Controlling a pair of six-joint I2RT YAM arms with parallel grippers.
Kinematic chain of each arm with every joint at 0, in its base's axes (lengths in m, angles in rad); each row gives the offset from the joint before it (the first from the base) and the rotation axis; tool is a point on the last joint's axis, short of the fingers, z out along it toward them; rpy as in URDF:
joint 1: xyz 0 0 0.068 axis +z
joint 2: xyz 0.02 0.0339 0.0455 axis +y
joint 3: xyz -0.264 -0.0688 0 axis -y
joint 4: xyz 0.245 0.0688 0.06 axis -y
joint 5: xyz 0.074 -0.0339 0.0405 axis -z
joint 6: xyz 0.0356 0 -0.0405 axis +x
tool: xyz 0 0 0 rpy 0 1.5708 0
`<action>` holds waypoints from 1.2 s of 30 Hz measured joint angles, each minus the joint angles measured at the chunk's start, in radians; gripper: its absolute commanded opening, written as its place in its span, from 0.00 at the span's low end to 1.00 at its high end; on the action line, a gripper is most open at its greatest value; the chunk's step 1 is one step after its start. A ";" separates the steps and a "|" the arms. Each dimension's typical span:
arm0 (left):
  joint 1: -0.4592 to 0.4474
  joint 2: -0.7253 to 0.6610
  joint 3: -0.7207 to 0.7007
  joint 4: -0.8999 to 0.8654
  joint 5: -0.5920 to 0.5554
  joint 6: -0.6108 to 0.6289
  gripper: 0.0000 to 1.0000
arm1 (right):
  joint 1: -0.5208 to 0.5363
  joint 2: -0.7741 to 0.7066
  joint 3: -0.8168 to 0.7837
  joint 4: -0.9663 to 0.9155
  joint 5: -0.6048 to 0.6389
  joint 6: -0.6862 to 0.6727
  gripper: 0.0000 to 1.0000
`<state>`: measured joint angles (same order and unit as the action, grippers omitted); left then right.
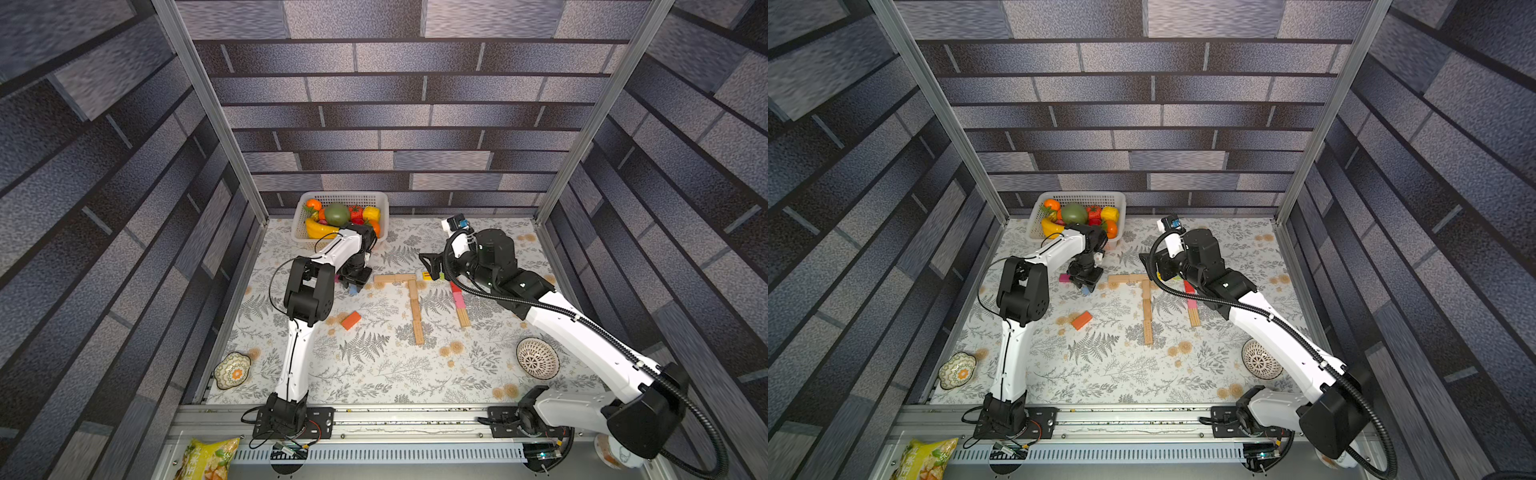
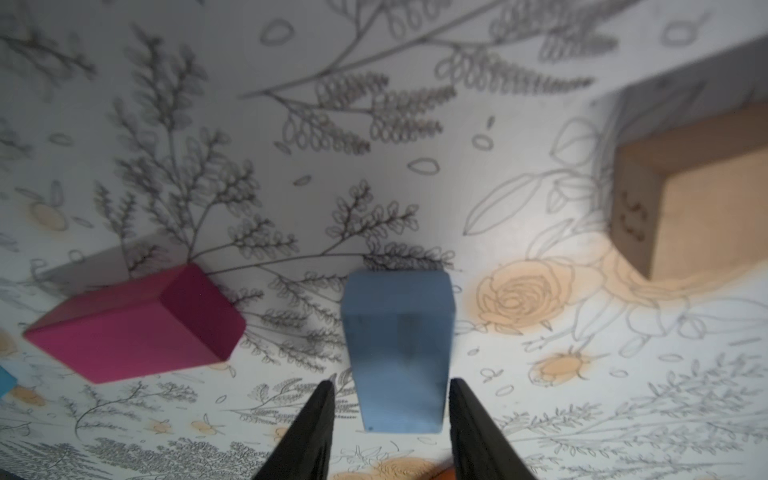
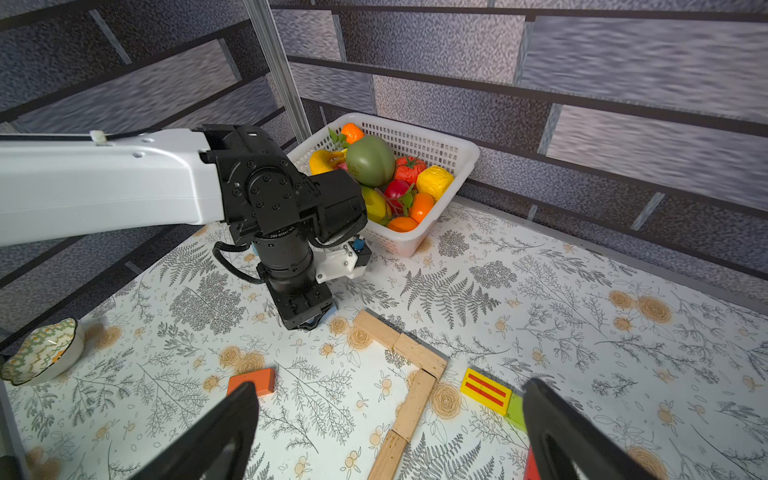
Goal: Assemble the number 7 with building blocks
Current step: Place the building block at the center of the board, then assemble the building block at the center of the board.
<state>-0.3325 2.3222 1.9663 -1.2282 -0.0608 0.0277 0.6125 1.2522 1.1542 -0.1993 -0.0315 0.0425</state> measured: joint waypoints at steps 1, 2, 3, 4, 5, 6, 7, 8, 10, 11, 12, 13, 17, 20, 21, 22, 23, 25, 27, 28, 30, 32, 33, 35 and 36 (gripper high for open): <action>0.000 0.003 0.009 0.001 -0.004 0.000 0.56 | 0.000 0.000 0.000 0.000 -0.003 0.000 1.00; 0.000 0.003 0.014 0.001 -0.008 -0.001 0.57 | -0.002 0.000 0.000 0.000 -0.004 0.000 1.00; 0.000 0.003 0.018 0.000 -0.013 -0.001 0.58 | -0.002 0.000 0.000 -0.001 -0.008 0.001 1.00; 0.000 0.003 0.022 -0.003 -0.021 -0.001 0.59 | -0.003 0.000 0.000 0.000 -0.011 0.003 1.00; 0.000 0.003 0.024 -0.003 -0.024 -0.001 0.60 | -0.003 0.000 -0.001 0.000 -0.013 0.008 1.00; 0.000 0.002 0.024 -0.004 -0.027 -0.002 0.61 | -0.004 0.002 -0.002 0.001 -0.018 0.021 1.00; 0.000 0.000 0.024 -0.008 -0.027 -0.002 0.62 | -0.005 0.006 -0.002 0.001 -0.022 0.039 1.00; 0.000 -0.005 0.024 -0.011 -0.027 -0.006 0.62 | -0.007 0.013 -0.002 0.002 -0.028 0.060 1.00; 0.000 -0.032 0.024 -0.019 -0.025 -0.016 0.63 | -0.011 0.043 0.003 -0.004 -0.052 0.127 1.00; 0.003 -0.053 0.023 -0.021 -0.024 -0.025 0.63 | -0.014 0.066 0.011 -0.011 -0.069 0.163 1.00; 0.006 -0.088 0.018 -0.021 -0.019 -0.039 0.64 | -0.015 0.100 0.030 -0.024 -0.094 0.208 1.00; 0.013 -0.137 0.004 -0.018 -0.011 -0.059 0.64 | -0.016 0.145 0.057 -0.042 -0.132 0.261 1.00; 0.096 -0.417 -0.121 0.010 0.048 -0.148 0.74 | -0.010 0.327 0.167 -0.083 -0.291 0.454 1.00; 0.237 -0.679 -0.267 0.055 0.111 -0.236 0.76 | 0.015 0.454 0.230 -0.114 -0.383 0.562 1.00; 0.294 -0.766 -0.325 0.072 0.135 -0.264 0.78 | 0.031 0.495 0.252 -0.128 -0.405 0.592 1.00; 0.340 -0.829 -0.373 0.087 0.151 -0.283 0.83 | 0.046 0.529 0.271 -0.140 -0.423 0.616 1.00; 0.386 -0.901 -0.434 0.101 0.177 -0.307 0.84 | 0.063 0.566 0.294 -0.151 -0.439 0.641 1.00; 0.435 -1.010 -0.538 0.119 0.227 -0.347 0.84 | 0.095 0.636 0.348 -0.177 -0.460 0.678 1.00; 0.445 -1.080 -0.623 0.123 0.269 -0.377 0.85 | 0.129 0.711 0.427 -0.214 -0.469 0.701 1.00; 0.445 -1.097 -0.654 0.126 0.285 -0.386 0.85 | 0.142 0.745 0.467 -0.229 -0.469 0.709 1.00; 0.445 -1.123 -0.715 0.137 0.315 -0.407 0.85 | 0.169 0.814 0.542 -0.238 -0.468 0.731 1.00; 0.444 -1.135 -0.753 0.141 0.335 -0.422 0.85 | 0.186 0.859 0.570 -0.227 -0.467 0.761 1.00; 0.444 -1.141 -0.764 0.142 0.344 -0.427 0.86 | 0.193 0.883 0.577 -0.223 -0.466 0.779 1.00; 0.444 -1.149 -0.768 0.144 0.349 -0.430 0.86 | 0.206 0.929 0.594 -0.218 -0.462 0.801 1.00; 0.444 -1.155 -0.768 0.146 0.349 -0.430 0.86 | 0.211 0.957 0.608 -0.217 -0.459 0.811 1.00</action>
<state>0.1116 1.1667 1.1980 -1.0817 0.2886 -0.4026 0.8238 2.2089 1.7626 -0.4164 -0.4900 0.8539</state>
